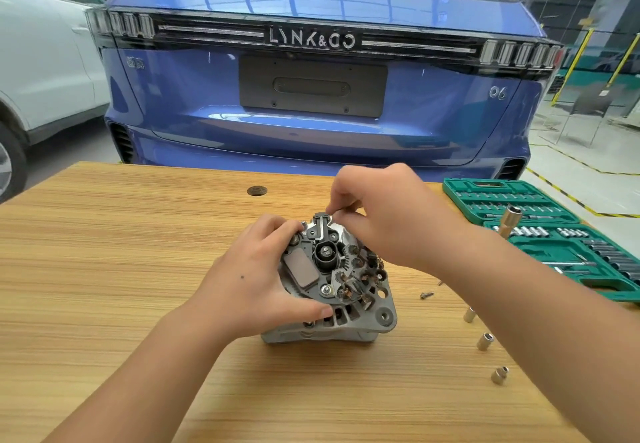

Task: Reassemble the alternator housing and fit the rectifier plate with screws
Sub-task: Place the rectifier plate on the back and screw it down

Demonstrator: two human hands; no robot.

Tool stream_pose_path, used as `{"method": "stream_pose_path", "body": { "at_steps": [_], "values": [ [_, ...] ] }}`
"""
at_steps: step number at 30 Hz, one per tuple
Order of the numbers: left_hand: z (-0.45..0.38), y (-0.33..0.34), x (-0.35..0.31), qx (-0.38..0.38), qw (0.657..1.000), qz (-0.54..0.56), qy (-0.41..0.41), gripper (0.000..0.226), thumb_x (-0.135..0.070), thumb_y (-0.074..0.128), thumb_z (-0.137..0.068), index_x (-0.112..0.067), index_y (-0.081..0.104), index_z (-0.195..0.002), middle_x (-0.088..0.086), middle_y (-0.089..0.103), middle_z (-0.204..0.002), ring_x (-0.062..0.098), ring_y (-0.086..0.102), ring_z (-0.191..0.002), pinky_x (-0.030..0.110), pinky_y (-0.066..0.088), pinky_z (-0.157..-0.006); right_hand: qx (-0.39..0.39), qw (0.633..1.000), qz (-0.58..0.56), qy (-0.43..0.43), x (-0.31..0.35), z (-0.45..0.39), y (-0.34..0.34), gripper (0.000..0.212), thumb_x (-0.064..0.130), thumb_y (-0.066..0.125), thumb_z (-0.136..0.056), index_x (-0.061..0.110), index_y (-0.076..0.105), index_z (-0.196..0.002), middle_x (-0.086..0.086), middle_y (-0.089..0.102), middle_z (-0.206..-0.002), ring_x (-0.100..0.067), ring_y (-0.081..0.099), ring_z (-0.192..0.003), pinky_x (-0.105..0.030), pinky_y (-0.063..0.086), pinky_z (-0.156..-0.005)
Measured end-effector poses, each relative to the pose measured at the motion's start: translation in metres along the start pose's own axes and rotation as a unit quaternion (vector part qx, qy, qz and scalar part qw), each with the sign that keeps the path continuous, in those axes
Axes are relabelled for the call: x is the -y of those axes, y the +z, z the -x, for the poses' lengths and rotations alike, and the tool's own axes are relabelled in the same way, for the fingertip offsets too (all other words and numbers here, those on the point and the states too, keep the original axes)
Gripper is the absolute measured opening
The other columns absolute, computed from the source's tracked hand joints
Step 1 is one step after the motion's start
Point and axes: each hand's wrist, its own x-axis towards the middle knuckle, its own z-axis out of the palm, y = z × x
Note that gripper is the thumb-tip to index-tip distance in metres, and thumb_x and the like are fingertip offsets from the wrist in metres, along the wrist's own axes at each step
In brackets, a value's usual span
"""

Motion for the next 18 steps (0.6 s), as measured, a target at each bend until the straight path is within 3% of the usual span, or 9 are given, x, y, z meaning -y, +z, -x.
{"method": "stream_pose_path", "body": {
  "at_steps": [3,7,13,18],
  "values": [
    [0.000,0.000,-0.001,0.005,1.000,-0.006,-0.006,0.113,-0.084,0.068,-0.043,-0.037,0.044,-0.142,-0.027,0.038,-0.124,0.004,0.043,-0.119,0.043,0.050,-0.094,0.066,0.996,0.061,-0.015,0.000,-0.010,-0.002,0.013,0.013,0.061,-0.095,0.024,0.056,-0.092,0.004,0.068,-0.089,-0.018,0.061,-0.086,-0.036,0.052,-0.072],
    [0.001,-0.001,-0.002,0.011,1.000,-0.004,-0.013,0.114,-0.084,0.067,-0.043,-0.037,0.044,-0.144,-0.026,0.037,-0.126,0.004,0.041,-0.121,0.043,0.049,-0.096,0.105,0.991,0.083,-0.020,-0.002,-0.019,0.003,0.028,0.012,0.060,-0.094,0.031,0.041,-0.084,0.004,0.062,-0.085,-0.022,0.058,-0.081,-0.034,0.049,-0.063],
    [0.001,0.000,-0.004,0.015,1.000,-0.002,-0.016,0.113,-0.084,0.066,-0.044,-0.038,0.042,-0.144,-0.026,0.036,-0.125,0.003,0.037,-0.120,0.044,0.049,-0.097,0.091,0.995,0.040,-0.004,-0.005,-0.016,0.008,0.025,0.005,0.060,-0.090,0.026,0.047,-0.091,0.001,0.068,-0.095,-0.024,0.063,-0.088,-0.045,0.055,-0.077],
    [0.002,0.001,-0.004,0.013,1.000,-0.003,-0.021,0.116,-0.084,0.065,-0.044,-0.037,0.040,-0.147,-0.028,0.033,-0.126,0.002,0.036,-0.121,0.044,0.049,-0.097,0.117,0.993,0.017,-0.012,-0.006,-0.017,0.007,0.029,0.006,0.062,-0.090,0.028,0.044,-0.089,0.018,0.064,-0.083,0.002,0.060,-0.080,-0.030,0.054,-0.069]
  ]
}}
